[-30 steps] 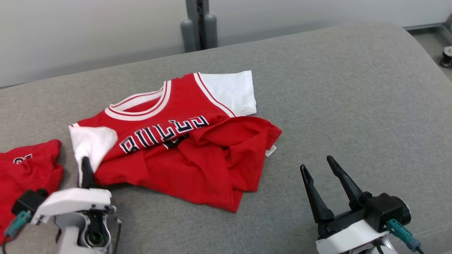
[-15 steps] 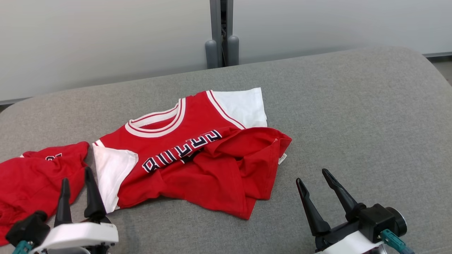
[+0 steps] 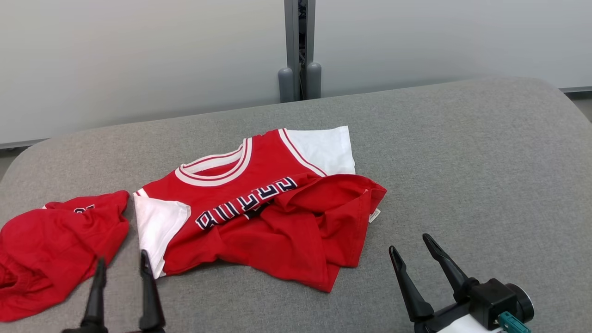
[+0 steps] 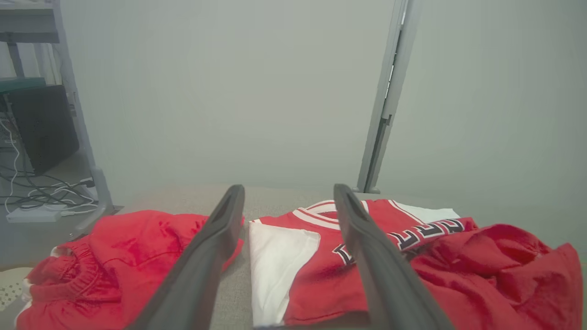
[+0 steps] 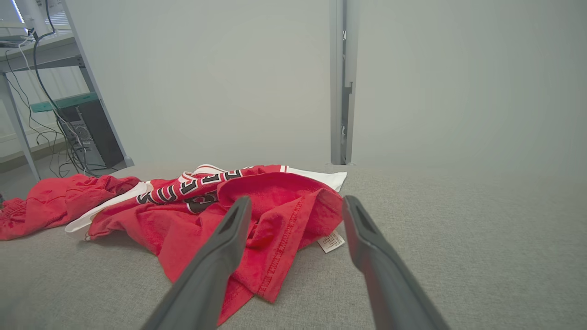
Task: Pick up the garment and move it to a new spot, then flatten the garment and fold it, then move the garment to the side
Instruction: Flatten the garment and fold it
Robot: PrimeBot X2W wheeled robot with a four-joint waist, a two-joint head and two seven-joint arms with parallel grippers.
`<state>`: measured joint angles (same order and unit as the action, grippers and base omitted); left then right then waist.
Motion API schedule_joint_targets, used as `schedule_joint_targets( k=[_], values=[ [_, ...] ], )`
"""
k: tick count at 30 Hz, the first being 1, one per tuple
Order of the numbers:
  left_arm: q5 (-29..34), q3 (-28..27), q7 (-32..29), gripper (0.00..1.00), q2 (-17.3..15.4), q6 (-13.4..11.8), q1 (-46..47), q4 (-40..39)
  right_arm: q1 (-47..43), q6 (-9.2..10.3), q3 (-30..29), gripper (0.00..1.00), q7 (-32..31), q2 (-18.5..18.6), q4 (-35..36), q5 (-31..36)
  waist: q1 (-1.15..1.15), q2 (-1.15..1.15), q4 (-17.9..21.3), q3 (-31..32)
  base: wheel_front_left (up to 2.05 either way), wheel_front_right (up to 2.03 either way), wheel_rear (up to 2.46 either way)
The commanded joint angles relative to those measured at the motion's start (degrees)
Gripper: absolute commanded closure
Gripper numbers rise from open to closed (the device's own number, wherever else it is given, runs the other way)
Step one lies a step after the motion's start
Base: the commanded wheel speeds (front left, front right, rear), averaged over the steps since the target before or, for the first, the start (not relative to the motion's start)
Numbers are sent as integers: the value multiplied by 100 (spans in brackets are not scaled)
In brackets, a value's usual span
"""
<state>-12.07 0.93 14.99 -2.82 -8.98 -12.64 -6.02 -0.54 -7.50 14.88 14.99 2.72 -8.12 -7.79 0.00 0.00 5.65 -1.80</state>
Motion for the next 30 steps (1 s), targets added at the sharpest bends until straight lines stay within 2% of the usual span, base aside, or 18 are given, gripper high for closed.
schedule_joint_targets(
  k=[1,5,8,16,22,30],
  values=[
    [37,6,20,0,-16,-42,-33,-30,-19,2,-29,0,36,35,20,24,0,0,-2,7,0,0,0],
    [387,255,20,0,-19,-215,-262,108,-100,2,-38,0,36,34,-6,-2,0,0,-24,49,0,0,0],
    [324,329,20,0,-16,-318,-303,280,-96,2,24,0,36,34,-50,-48,0,0,-66,70,0,0,0],
    [149,468,20,0,-17,-326,-188,392,-91,2,168,0,36,32,-213,-184,0,0,-317,119,0,0,0],
    [210,438,21,0,-17,-209,-279,380,366,2,908,0,24,135,-1421,-480,0,0,-536,159,0,0,0],
    [235,580,21,0,-16,-147,-299,520,1063,2,1521,0,24,104,-2819,-889,0,0,-905,160,0,0,0]
  ],
)
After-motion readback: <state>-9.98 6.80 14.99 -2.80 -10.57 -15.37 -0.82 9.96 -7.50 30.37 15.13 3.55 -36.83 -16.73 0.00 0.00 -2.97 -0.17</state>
